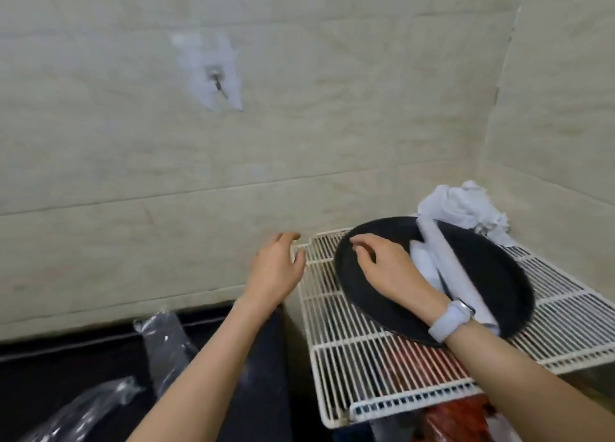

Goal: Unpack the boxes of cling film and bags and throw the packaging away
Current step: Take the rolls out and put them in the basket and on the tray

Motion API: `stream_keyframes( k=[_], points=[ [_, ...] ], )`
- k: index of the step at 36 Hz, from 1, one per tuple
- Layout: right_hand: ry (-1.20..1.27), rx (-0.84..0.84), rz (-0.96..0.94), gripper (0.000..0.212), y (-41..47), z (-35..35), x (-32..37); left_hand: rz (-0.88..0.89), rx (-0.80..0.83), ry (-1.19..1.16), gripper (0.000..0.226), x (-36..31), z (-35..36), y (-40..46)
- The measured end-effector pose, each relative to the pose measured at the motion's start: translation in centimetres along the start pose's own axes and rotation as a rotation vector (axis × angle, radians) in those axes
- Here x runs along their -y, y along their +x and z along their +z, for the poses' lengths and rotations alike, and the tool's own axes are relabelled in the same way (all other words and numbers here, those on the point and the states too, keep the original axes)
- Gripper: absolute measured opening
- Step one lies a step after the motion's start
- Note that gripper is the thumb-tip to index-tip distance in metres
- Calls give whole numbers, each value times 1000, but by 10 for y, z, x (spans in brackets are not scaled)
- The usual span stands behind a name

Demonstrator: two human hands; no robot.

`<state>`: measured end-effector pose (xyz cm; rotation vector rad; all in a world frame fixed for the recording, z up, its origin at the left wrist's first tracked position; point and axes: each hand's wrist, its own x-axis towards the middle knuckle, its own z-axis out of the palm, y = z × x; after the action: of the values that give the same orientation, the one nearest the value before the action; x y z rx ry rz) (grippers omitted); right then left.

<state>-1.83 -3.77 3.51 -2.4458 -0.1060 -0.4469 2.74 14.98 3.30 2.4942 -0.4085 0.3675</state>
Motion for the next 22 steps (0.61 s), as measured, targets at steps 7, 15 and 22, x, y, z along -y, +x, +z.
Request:
stream_keyframes(
  k=[7,15,22],
  points=[
    [202,260,-217,27,-50,141,177,-233,-185,202,36,136,-143,-161],
    [278,647,-471,26,-202,305,386,-720,-324,321,38,280,-300,-445],
    [284,927,-722,29,-317,398,552,-1049,-513,365,37,340,-404,-639]
  ],
)
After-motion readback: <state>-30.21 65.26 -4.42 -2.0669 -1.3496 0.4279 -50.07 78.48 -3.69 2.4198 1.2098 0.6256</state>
